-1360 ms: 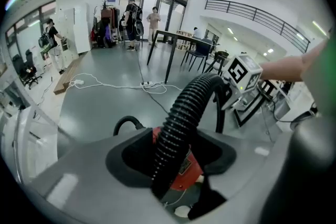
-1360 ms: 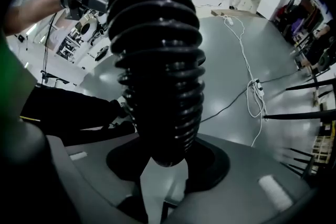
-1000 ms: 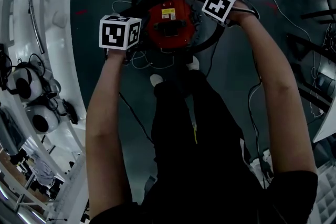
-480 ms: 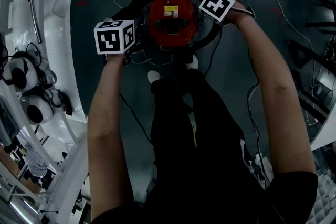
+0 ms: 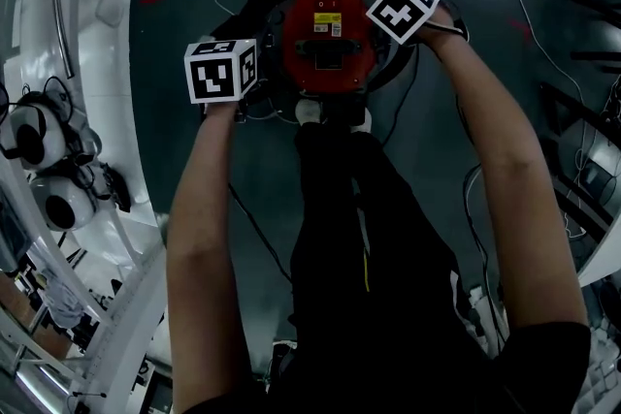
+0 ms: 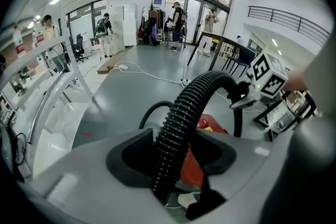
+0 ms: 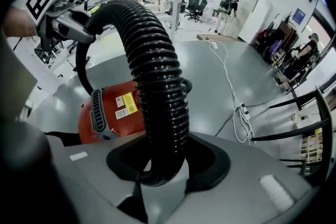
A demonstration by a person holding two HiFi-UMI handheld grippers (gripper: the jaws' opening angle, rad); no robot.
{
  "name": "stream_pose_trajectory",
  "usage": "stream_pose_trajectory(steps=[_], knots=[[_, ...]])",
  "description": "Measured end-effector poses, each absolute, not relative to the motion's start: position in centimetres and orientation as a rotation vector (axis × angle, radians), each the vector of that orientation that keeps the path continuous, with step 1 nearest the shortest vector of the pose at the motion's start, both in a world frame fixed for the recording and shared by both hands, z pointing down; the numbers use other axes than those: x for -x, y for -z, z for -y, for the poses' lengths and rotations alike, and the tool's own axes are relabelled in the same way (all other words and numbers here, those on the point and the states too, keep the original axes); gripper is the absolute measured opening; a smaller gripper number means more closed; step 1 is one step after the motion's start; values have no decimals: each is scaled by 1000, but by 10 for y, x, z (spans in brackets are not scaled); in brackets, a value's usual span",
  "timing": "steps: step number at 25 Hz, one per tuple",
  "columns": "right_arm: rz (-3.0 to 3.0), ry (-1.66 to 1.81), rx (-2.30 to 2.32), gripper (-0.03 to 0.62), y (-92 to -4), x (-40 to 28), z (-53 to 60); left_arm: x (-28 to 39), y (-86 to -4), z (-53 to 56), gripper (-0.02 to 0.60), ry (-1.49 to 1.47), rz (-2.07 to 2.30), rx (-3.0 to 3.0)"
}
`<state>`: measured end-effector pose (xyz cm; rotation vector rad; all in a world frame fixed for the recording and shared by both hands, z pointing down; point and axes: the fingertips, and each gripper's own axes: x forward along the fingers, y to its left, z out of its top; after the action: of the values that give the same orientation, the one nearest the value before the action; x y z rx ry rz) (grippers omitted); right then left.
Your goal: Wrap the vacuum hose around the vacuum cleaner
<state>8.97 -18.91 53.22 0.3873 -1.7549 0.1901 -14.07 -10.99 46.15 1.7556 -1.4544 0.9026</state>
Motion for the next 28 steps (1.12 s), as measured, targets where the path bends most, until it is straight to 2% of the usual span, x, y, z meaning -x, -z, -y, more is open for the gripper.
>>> stream_pose_trajectory(steps=[14,28], knots=[[1749,-214,-553,176,-586,-52,213,190,-539,130,224,-953,1403,-1759],[1671,-255,-601,173,-621,-55,234,193,-582,156,218,-997,1270,-1850]])
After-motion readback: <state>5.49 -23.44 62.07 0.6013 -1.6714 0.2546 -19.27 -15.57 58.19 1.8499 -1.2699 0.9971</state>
